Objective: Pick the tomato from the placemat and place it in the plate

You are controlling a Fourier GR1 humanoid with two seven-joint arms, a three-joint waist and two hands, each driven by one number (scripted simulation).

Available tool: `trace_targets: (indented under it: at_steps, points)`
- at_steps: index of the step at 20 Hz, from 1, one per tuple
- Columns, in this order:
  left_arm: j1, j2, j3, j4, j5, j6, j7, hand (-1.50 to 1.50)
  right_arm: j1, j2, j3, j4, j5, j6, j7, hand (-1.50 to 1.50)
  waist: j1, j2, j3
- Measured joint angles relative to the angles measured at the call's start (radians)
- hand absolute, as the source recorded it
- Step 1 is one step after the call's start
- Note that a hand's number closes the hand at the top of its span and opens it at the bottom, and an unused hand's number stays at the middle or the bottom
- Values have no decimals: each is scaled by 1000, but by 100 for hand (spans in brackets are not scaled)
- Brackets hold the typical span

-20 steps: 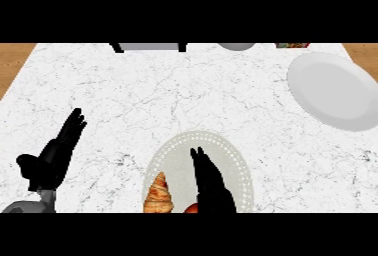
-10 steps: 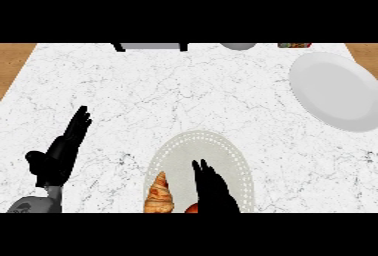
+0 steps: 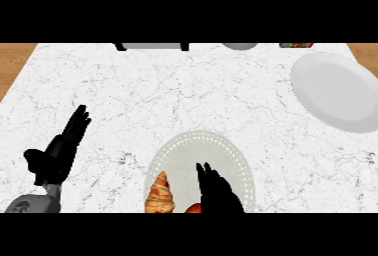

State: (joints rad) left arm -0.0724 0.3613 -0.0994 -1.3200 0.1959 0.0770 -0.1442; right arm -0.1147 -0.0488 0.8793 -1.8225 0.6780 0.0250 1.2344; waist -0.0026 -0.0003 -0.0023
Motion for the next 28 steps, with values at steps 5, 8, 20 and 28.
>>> trace_targets:
  at_steps: [5,8,20,28]
  points:
    - [16,6,9,-13,0,-11,-4,0,30,8,-21,7,-30,59,0,-150,4,-1,1]
    - [15,-1,7,-15,-7,-11,-1,0,44,11,-36,0,-37,88,-3,-150,3,-1,1]
    - [1,-12,24,0,-27,-22,3,0,76,17,-81,120,6,145,-68,150,3,0,2]
    - [16,-34,37,-10,-49,-31,2,0,49,12,-66,174,-21,138,-113,150,1,-10,-6]
